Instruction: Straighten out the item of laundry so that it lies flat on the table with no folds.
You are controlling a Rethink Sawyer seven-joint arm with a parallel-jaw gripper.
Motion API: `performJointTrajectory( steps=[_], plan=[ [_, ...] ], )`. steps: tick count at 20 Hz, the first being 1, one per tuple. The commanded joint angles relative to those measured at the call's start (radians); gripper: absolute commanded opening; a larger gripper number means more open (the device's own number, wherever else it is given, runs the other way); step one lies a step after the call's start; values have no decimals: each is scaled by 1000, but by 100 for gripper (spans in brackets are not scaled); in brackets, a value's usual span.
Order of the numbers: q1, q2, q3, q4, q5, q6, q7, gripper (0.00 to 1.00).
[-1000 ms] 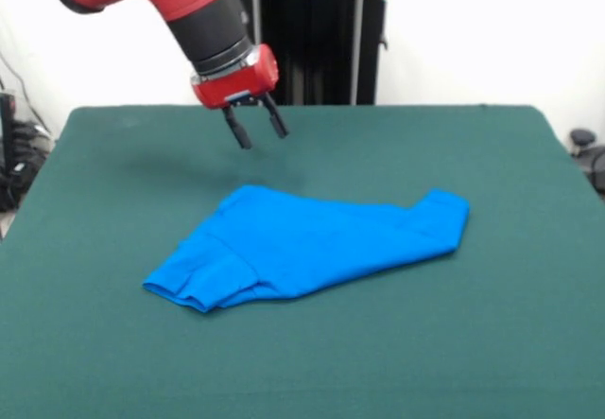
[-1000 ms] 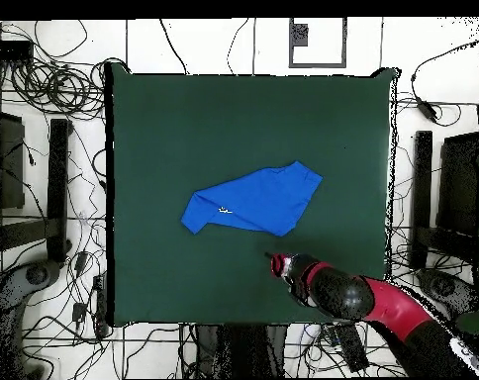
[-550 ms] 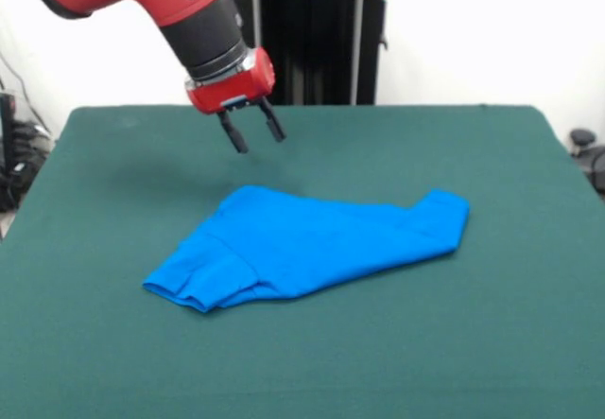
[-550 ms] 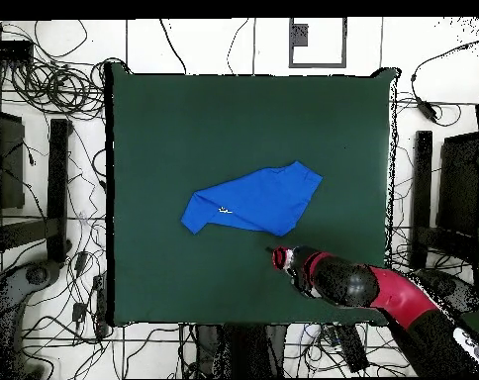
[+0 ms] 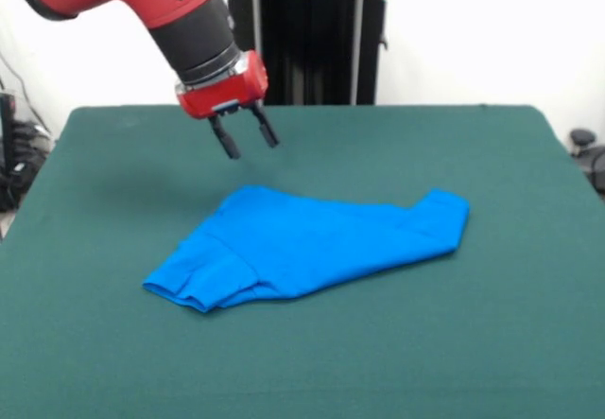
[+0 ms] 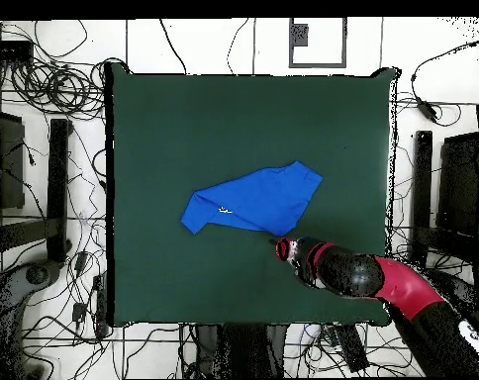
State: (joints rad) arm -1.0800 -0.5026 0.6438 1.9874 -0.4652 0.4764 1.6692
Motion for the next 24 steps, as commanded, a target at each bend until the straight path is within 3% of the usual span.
performJointTrajectory(
  steps=[1,14,24],
  plan=[
    [72,-48,83,-90,43,85,-24,100],
    [87,86,48,-148,-36,-41,-44,100],
    [72,156,53,-194,-58,-37,-84,100]
  ],
)
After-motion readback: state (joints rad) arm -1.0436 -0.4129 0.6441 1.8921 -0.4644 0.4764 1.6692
